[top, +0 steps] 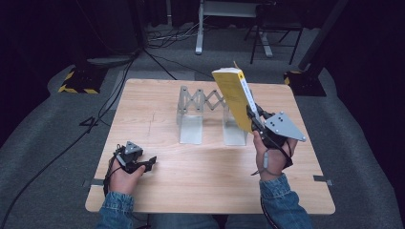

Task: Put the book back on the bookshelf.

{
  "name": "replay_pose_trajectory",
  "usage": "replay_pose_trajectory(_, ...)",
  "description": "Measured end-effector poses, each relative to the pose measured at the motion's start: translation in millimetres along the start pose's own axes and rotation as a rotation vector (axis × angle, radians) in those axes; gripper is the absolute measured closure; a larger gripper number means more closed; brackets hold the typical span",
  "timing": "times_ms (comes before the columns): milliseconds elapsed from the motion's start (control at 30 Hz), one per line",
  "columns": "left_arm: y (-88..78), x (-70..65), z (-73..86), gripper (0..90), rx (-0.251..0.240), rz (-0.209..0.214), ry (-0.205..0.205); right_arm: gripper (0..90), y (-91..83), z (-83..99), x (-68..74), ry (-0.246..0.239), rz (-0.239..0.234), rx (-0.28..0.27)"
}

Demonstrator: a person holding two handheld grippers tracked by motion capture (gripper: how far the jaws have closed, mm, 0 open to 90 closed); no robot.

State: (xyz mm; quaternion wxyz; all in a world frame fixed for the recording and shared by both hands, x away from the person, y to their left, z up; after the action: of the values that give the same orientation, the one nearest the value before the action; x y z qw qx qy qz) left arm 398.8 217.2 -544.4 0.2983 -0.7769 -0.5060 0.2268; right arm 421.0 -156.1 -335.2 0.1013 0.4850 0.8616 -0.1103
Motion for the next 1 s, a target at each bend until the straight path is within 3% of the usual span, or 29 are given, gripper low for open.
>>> replay_pose_trajectory(233,-0.4,-2.1,1.7,32.8,0.001,-0.018,0.020,76.6,15.2,4.2,-2.4,-0.011,0.037,0.007)
replay_pose_trajectory(367,-0.1,-3.4,1.9,31.9,0.002,-0.028,0.038,76.6,25.6,11.2,-5.4,0.011,0.048,0.014)
replay_pose_trajectory(633,-0.3,-3.2,2.0,31.9,0.001,-0.025,0.031,76.6,40.8,16.3,-16.2,0.062,0.071,0.008)
replay_pose_trajectory(1000,0.7,-2.6,0.9,31.5,-0.001,-0.025,0.027,76.5,58.7,32.2,-14.3,0.105,0.077,0.027)
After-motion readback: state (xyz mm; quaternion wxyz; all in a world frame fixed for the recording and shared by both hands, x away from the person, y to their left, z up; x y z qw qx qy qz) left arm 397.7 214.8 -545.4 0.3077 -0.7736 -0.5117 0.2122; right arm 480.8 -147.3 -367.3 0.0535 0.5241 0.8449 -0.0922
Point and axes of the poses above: each handheld gripper's, and its own axes: y roughly forward along the jaws, z roughly out of its underside, x roughly to its left, the point moved 6 cm from there along y, roughly forward along the jaws, and after that the axes turned 5 degrees about -z, right-handed, at the moved point
